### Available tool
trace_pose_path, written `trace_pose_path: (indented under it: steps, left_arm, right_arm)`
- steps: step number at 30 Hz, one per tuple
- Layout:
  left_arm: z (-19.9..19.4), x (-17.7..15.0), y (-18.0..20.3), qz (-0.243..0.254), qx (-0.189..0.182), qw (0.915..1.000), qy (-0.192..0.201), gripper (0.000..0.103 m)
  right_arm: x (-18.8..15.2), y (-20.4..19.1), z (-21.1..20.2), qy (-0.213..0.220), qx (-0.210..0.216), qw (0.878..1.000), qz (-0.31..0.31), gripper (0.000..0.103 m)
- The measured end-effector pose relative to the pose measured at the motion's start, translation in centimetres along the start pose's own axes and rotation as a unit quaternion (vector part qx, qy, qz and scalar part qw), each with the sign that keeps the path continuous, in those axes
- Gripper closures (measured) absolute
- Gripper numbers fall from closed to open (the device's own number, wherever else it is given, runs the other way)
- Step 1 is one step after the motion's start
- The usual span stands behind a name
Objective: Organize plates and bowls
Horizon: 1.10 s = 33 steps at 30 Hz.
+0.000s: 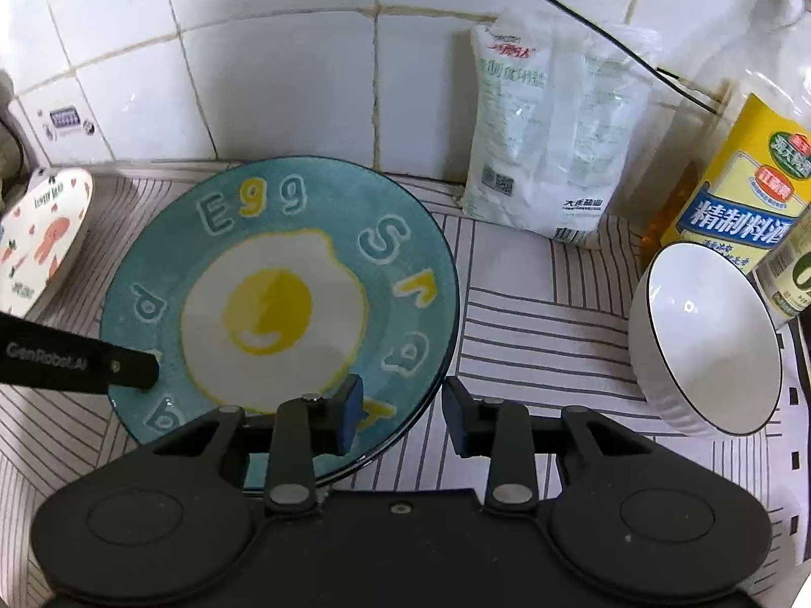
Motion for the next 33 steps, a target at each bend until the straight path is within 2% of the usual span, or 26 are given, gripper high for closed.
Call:
trace_pose_path:
  steps: [5,7,10,14,20,24,30,33]
  left_arm:
    - [-2.6,-1.4,-1.2,-0.003,0.007,0.9998,0.017,0.075]
    - [-3.8,-2.2,-2.0,-0.005,-0.001,0.9997,0.025,0.075]
    - [-6.0,-3.2,-3.4,-0.011,-0.007,0.9991,0.04,0.075]
    - [-8.7,-4.5,-5.4,-0.016,-0.006,0.9982,0.057,0.074]
    - [-11.7,-6.0,-8.8,-0.021,0.016,0.9973,0.068,0.073]
    - [-13.2,-6.1,-11.0,-0.029,0.029,0.9962,0.077,0.072]
    - [-14.3,-6.0,-14.0,-0.033,0.043,0.9943,0.092,0.071]
    - [-14.3,-5.8,-15.7,-0.038,0.048,0.9932,0.099,0.069]
  right_arm:
    - [-0.3,0.2,-2.2,0.015,0.024,0.999,0.028,0.064]
    - [-0.4,0.1,-3.3,0.022,0.031,0.999,0.037,0.063]
    - [-0.7,-0.1,-4.9,0.024,0.04,0.998,0.052,0.058]
    - [-1.2,-1.2,-6.7,0.034,0.064,0.996,0.056,0.056]
    - [-1.9,-4.7,-9.2,0.061,0.118,0.991,0.036,0.056]
    - [-2.1,-8.1,-10.6,0.081,0.154,0.985,-0.007,0.055]
    - [-1.8,-12.9,-11.5,0.1,0.197,0.975,-0.039,0.054]
    - [-1.6,-15.1,-11.5,0.119,0.211,0.968,-0.062,0.046]
Point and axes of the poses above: each gripper's, at about its wrist camera, not at the fingertips, and z roughly the way its jaws point, y to its right, x to its top, the point moved 7 cm from there along z, roughly the way its jaws point
